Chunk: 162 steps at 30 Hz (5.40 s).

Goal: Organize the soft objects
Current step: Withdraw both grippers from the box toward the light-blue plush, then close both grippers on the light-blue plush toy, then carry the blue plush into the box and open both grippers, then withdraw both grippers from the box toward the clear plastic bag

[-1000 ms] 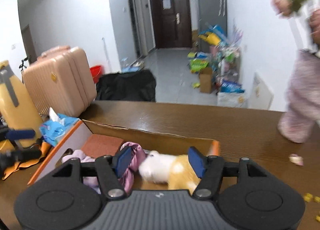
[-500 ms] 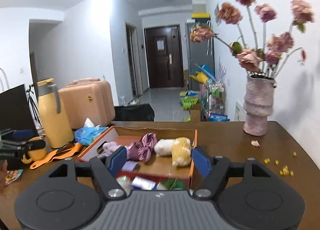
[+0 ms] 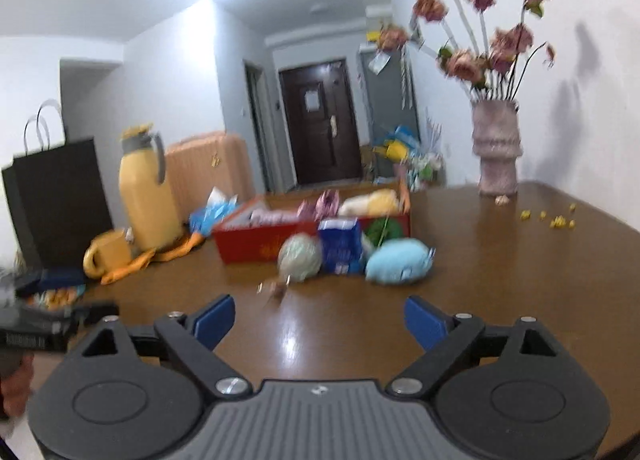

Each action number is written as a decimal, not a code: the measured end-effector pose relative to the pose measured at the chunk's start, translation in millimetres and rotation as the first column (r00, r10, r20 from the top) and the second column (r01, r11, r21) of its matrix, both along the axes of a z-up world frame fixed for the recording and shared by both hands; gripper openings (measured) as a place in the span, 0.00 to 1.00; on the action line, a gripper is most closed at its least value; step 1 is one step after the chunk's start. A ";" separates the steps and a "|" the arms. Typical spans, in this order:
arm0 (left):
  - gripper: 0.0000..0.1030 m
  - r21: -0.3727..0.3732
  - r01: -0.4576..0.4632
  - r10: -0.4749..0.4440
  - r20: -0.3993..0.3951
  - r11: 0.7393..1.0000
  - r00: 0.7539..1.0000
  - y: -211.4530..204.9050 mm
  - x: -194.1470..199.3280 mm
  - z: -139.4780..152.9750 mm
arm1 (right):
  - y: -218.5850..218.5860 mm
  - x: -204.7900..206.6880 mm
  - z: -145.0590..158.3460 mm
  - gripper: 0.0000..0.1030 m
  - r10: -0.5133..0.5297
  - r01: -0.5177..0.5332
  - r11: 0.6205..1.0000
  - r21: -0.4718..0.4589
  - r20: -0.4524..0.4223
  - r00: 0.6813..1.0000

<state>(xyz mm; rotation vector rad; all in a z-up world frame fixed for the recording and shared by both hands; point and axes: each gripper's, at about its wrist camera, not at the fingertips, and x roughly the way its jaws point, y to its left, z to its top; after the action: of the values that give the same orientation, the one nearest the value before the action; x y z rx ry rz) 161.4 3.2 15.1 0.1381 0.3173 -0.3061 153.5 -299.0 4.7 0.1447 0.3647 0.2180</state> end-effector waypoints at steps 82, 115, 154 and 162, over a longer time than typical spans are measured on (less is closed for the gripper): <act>0.34 -0.455 0.150 -0.393 -0.502 0.878 0.771 -98.5 154.1 -56.7 | -44.6 124.5 -61.7 0.37 0.083 0.008 0.955 0.297 -0.294 0.952; 0.43 -0.382 0.177 -0.335 -0.399 0.907 0.854 -104.9 366.2 2.1 | -25.5 335.5 39.0 0.44 -0.071 0.046 0.988 -0.149 -0.168 0.983; 1.00 0.016 -0.184 0.184 -0.068 0.983 0.980 -21.5 -8.3 -8.9 | 19.0 -19.1 -14.9 0.90 -0.017 0.015 0.997 -0.075 -0.030 0.999; 1.00 -0.011 -0.156 0.155 -0.078 0.988 0.985 -29.0 27.8 -7.0 | 17.4 11.1 -7.5 0.81 -0.005 0.005 1.000 -0.007 -0.021 1.000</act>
<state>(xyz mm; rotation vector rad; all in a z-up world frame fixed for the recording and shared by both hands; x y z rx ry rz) 189.2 -25.8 8.1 0.0838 0.3997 -0.1593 164.6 -281.6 -2.8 0.1409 0.3854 0.2101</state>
